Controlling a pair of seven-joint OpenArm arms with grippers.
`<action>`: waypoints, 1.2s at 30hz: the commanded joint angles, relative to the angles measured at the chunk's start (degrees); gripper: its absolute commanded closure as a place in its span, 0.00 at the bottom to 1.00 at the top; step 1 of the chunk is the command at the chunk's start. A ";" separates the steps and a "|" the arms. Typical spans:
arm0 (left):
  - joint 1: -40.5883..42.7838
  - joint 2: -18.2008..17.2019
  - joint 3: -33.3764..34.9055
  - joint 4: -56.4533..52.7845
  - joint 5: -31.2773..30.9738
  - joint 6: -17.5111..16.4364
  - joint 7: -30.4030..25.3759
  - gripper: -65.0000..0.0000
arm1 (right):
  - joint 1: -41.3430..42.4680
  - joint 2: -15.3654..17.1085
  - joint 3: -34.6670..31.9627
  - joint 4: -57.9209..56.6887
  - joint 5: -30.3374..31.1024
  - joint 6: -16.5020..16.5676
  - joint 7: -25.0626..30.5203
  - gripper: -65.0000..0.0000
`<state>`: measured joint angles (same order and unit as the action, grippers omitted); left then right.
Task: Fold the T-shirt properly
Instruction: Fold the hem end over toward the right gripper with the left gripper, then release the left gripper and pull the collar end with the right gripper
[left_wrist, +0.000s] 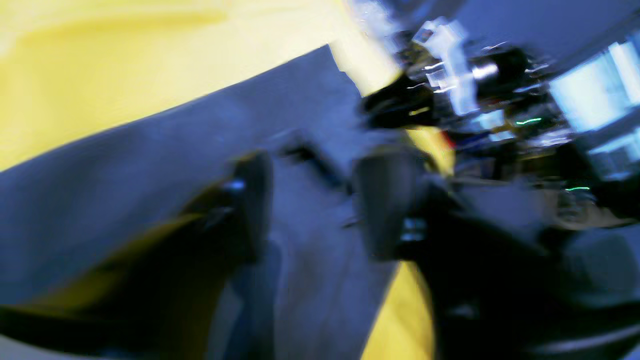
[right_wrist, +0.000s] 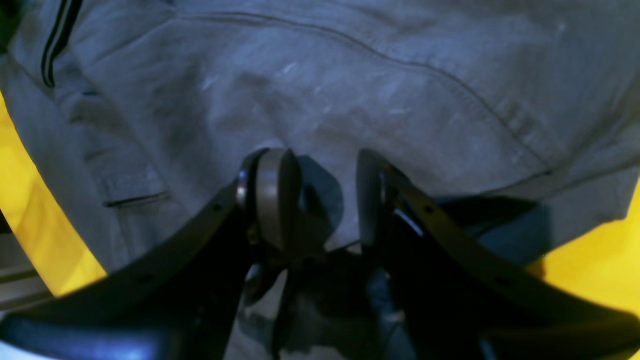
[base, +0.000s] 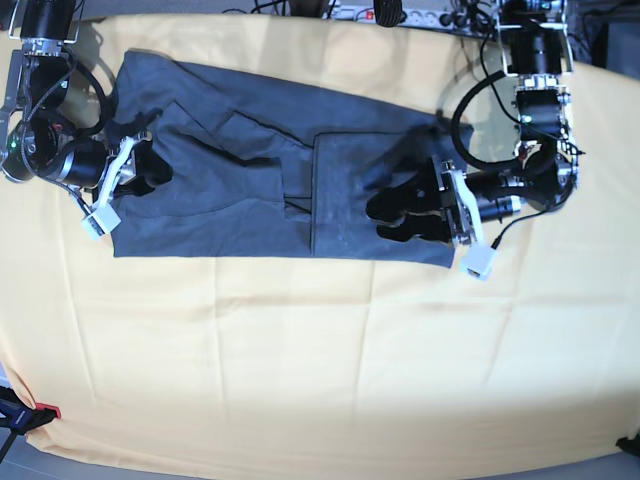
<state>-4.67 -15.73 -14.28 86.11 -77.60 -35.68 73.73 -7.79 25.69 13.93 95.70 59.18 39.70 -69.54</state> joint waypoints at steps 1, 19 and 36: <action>-0.94 -0.48 -0.33 0.90 -0.55 0.33 -1.01 0.86 | 0.92 1.01 0.48 0.68 2.75 0.30 0.70 0.63; 5.99 -0.50 -0.31 0.79 28.11 5.33 -13.77 1.00 | 5.31 0.98 12.68 0.74 -7.65 -9.64 1.20 0.37; 6.08 -1.05 -0.31 0.79 25.90 5.33 -13.35 1.00 | -8.04 -2.47 21.22 -9.81 5.66 -6.47 2.25 0.37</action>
<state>1.76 -16.14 -14.39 86.26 -52.23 -30.44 59.00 -16.01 22.46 35.05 85.56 65.58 33.76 -65.95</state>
